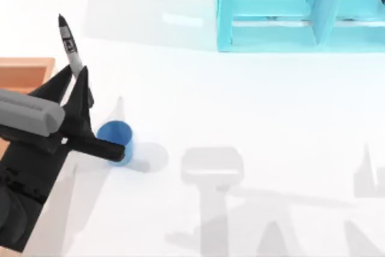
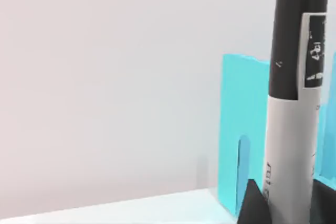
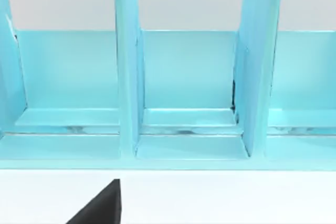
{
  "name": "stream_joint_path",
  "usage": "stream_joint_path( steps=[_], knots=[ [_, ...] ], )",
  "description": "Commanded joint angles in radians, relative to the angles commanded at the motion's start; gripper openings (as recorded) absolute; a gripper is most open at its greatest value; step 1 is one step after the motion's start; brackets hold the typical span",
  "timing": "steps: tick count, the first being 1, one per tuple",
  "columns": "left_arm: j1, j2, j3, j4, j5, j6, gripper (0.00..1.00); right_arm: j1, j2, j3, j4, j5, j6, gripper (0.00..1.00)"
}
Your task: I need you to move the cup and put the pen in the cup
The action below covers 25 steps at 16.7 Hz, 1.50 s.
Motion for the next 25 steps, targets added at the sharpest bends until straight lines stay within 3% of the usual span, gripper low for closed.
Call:
stream_joint_path(
  steps=[6,12,25],
  knots=[
    [0.034,0.278,0.051,0.190,0.035,-0.006,0.00,0.000,0.000,0.000,0.000,0.000,0.000,1.00],
    [0.050,0.319,0.069,0.230,0.051,-0.008,0.00,0.000,0.000,0.000,0.000,0.000,0.000,1.00],
    [0.050,0.319,0.069,0.230,0.051,-0.008,0.98,0.000,0.000,0.000,0.000,0.000,0.000,1.00]
  ],
)
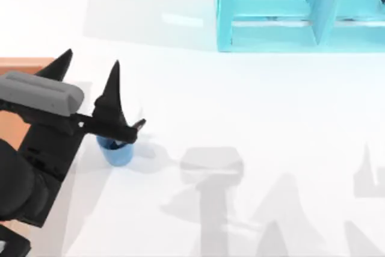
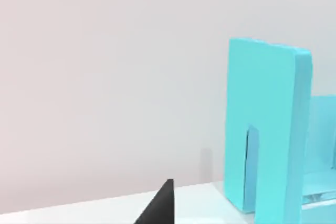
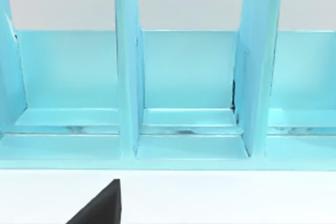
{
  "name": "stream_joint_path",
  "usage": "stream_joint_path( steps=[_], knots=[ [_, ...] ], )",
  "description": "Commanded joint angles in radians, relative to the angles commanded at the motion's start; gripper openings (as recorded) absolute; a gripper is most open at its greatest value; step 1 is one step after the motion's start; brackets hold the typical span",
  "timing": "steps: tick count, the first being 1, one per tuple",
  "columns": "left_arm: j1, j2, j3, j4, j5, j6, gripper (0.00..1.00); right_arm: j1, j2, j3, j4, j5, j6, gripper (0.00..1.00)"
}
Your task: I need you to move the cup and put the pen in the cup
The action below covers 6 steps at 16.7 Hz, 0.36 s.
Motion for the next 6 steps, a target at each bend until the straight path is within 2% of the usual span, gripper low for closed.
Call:
stream_joint_path(
  steps=[6],
  knots=[
    [0.000,0.000,0.000,0.000,0.000,0.000,1.00,0.000,0.000,0.000,0.000,0.000,0.000,1.00]
  ],
)
